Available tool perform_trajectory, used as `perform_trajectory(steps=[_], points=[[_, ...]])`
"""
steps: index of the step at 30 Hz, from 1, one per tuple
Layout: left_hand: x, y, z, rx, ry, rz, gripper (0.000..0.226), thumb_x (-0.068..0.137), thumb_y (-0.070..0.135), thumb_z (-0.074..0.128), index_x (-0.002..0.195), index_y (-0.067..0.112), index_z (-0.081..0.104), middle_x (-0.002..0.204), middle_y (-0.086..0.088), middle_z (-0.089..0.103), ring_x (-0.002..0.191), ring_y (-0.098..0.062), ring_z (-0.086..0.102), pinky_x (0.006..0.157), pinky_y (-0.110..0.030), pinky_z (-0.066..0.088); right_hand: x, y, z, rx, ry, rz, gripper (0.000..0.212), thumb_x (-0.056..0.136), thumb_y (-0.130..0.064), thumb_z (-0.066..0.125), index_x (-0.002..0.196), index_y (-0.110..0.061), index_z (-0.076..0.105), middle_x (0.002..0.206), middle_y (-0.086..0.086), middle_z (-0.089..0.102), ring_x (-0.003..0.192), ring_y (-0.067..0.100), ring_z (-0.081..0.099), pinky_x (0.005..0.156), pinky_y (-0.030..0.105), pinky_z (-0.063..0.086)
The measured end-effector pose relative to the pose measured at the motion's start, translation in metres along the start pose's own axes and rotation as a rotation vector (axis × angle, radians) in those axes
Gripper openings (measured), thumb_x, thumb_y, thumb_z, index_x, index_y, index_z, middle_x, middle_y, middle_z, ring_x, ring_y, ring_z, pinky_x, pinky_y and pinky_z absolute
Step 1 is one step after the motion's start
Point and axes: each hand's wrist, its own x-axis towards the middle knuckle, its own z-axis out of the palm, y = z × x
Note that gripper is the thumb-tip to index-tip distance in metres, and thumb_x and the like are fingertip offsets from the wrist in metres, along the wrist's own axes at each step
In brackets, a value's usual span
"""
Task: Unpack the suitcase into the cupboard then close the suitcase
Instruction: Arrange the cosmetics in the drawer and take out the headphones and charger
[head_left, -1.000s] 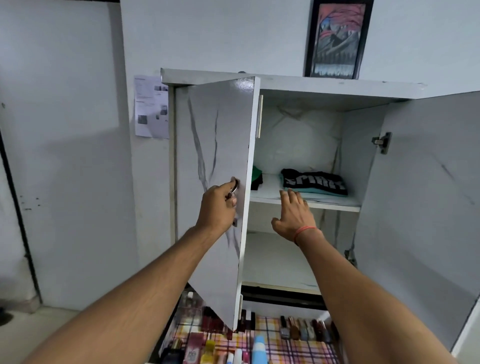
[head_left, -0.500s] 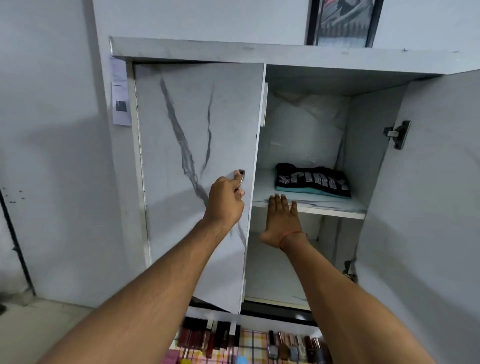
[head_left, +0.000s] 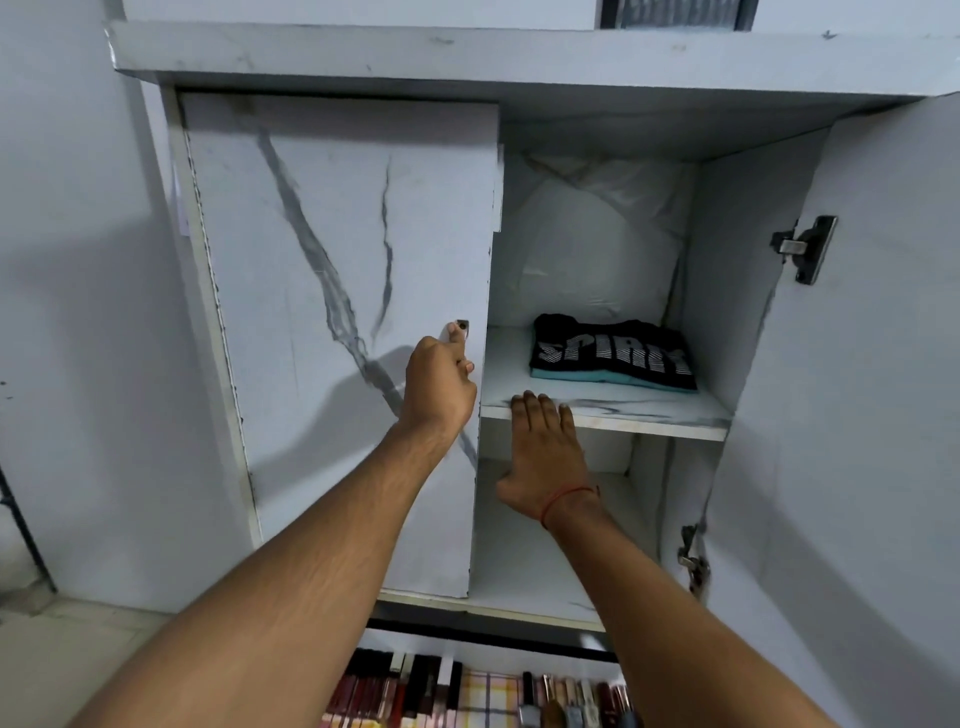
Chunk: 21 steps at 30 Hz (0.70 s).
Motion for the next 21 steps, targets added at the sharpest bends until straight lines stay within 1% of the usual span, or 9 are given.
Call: perform_trajectory(steps=[4, 8, 10, 12, 14, 15, 16, 19, 21], points=[[0.003, -0.004, -0.001, 0.011, -0.083, 0.013, 0.028, 0.100, 0.012, 0.048, 0.115, -0.007, 0.061, 0.087, -0.003, 0.057, 0.068, -0.006, 0.055, 0.049, -0.004, 0.032, 0.000, -0.002, -0.001, -0.019, -0.006, 0.004, 0.101, 0.069, -0.037, 0.054, 0.152, -0.007, 0.006, 0.160, 0.014, 0.009, 0.148, 0.030, 0.003, 0.121, 0.046, -0.001], [0.003, 0.002, -0.007, -0.072, -0.115, -0.029, 0.030, 0.101, 0.020, 0.045, 0.112, -0.002, 0.062, 0.078, 0.002, 0.055, 0.072, -0.010, 0.058, 0.046, -0.003, 0.032, -0.001, -0.007, -0.019, -0.005, -0.077, 0.035, 0.092, 0.081, -0.037, 0.055, 0.153, -0.008, 0.004, 0.161, 0.013, 0.005, 0.149, 0.028, 0.002, 0.121, 0.043, 0.001], [0.009, 0.003, -0.008, -0.097, -0.109, -0.113, 0.034, 0.103, 0.027, 0.042, 0.106, 0.000, 0.063, 0.068, 0.002, 0.054, 0.069, -0.012, 0.059, 0.042, -0.009, 0.035, -0.008, -0.009, -0.034, 0.064, -0.126, 0.056, 0.083, 0.089, -0.037, 0.052, 0.153, -0.008, 0.010, 0.160, 0.013, 0.012, 0.148, 0.028, 0.010, 0.121, 0.043, 0.012], [0.013, 0.007, -0.014, -0.015, -0.147, -0.148, 0.028, 0.101, 0.023, 0.047, 0.105, 0.000, 0.064, 0.067, 0.002, 0.057, 0.069, -0.014, 0.060, 0.046, -0.016, 0.040, -0.026, -0.006, -0.044, 0.187, -0.120, 0.128, 0.064, 0.092, -0.035, 0.049, 0.149, -0.012, 0.028, 0.149, 0.015, 0.038, 0.137, 0.032, 0.037, 0.111, 0.043, 0.035], [0.011, 0.017, -0.024, 0.311, -0.271, -0.043, 0.015, 0.090, 0.005, 0.058, 0.103, -0.001, 0.062, 0.078, -0.003, 0.064, 0.076, -0.019, 0.064, 0.059, -0.026, 0.047, -0.057, 0.002, -0.058, 0.312, -0.016, 0.233, 0.035, 0.093, -0.033, 0.046, 0.126, -0.025, 0.053, 0.118, 0.014, 0.064, 0.106, 0.033, 0.060, 0.088, 0.040, 0.052], [0.007, 0.026, -0.030, 0.482, -0.270, 0.022, 0.016, 0.085, -0.002, 0.060, 0.101, -0.001, 0.063, 0.086, -0.008, 0.067, 0.082, -0.023, 0.066, 0.064, -0.030, 0.050, -0.073, 0.007, -0.065, 0.332, 0.054, 0.277, 0.023, 0.093, -0.032, 0.044, 0.109, -0.025, 0.060, 0.101, 0.012, 0.068, 0.091, 0.031, 0.063, 0.075, 0.035, 0.053], [-0.002, 0.038, -0.036, 0.630, -0.263, 0.130, 0.017, 0.082, -0.005, 0.061, 0.098, 0.000, 0.065, 0.091, -0.012, 0.068, 0.086, -0.028, 0.066, 0.067, -0.032, 0.050, -0.093, 0.012, -0.075, 0.307, 0.113, 0.323, 0.021, 0.095, -0.032, 0.045, 0.096, -0.020, 0.062, 0.088, 0.011, 0.068, 0.080, 0.030, 0.063, 0.066, 0.031, 0.049], [-0.028, 0.068, -0.031, 0.781, -0.279, 0.381, 0.011, 0.085, 0.010, 0.060, 0.089, 0.004, 0.069, 0.089, -0.017, 0.068, 0.085, -0.036, 0.066, 0.067, -0.034, 0.049, -0.147, 0.024, -0.103, 0.101, 0.240, 0.389, 0.039, 0.098, -0.042, 0.040, 0.075, -0.015, 0.056, 0.075, 0.013, 0.066, 0.071, 0.034, 0.058, 0.058, 0.030, 0.036], [-0.059, 0.085, -0.014, 0.672, -0.350, 0.456, 0.026, 0.088, 0.032, 0.061, 0.085, 0.009, 0.072, 0.084, -0.017, 0.069, 0.082, -0.036, 0.066, 0.066, -0.032, 0.049, -0.177, 0.037, -0.115, 0.089, 0.324, 0.403, 0.034, 0.093, -0.036, 0.036, 0.080, -0.013, 0.059, 0.079, 0.013, 0.068, 0.077, 0.036, 0.061, 0.060, 0.032, 0.041]])
